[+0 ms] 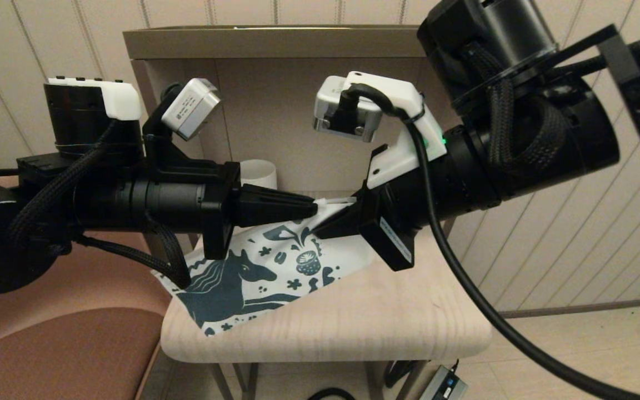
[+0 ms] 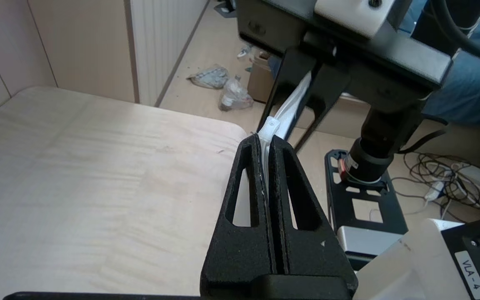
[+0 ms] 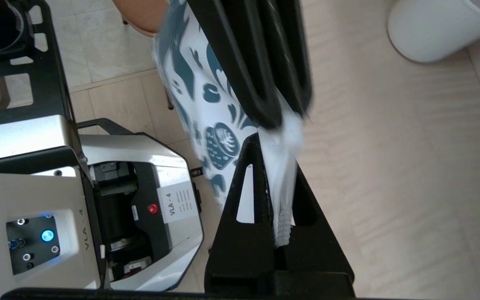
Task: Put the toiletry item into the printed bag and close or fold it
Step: Close the strorage bag and place it on the desk
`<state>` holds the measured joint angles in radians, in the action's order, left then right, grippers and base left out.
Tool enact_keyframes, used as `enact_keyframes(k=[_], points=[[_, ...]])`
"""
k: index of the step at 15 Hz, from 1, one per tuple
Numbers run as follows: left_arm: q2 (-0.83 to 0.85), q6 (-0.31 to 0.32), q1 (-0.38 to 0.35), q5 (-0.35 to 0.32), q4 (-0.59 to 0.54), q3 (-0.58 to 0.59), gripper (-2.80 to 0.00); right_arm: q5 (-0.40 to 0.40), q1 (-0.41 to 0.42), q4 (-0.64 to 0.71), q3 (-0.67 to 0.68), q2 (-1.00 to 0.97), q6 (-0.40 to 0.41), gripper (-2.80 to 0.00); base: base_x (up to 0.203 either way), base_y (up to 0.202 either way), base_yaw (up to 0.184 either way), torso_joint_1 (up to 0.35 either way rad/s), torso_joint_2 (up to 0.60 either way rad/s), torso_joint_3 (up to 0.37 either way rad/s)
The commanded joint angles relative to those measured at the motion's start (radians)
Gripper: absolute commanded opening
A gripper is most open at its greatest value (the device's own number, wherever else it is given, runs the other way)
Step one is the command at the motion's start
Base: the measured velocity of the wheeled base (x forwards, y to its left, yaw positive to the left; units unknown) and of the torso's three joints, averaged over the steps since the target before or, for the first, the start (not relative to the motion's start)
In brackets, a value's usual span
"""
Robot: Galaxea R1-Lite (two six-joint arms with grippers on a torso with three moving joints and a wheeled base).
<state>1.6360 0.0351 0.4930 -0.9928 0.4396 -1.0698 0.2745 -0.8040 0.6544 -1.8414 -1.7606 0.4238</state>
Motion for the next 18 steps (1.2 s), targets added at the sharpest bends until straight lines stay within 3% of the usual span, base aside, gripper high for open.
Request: enact_keyframes(k=[1, 17, 18], points=[[0.001, 0.000, -0.001, -0.004, 0.001, 0.001, -2.80, 0.002, 0.008, 0.003, 0.021, 0.033, 0.003, -2.80, 0.000, 0.000, 0.000, 0.000, 0.00, 0.000], [-0.007, -0.006, -0.001, -0.001, -0.001, -0.005, -2.80, 0.005, 0.025, 0.001, 0.041, 0.046, 0.002, -2.80, 0.000, 0.000, 0.000, 0.000, 0.00, 0.000], [-0.008, -0.005, -0.001, 0.001, 0.001, 0.000, -1.50, 0.005, 0.025, 0.001, 0.041, 0.046, 0.002, -2.80, 0.000, 0.000, 0.000, 0.000, 0.00, 0.000]])
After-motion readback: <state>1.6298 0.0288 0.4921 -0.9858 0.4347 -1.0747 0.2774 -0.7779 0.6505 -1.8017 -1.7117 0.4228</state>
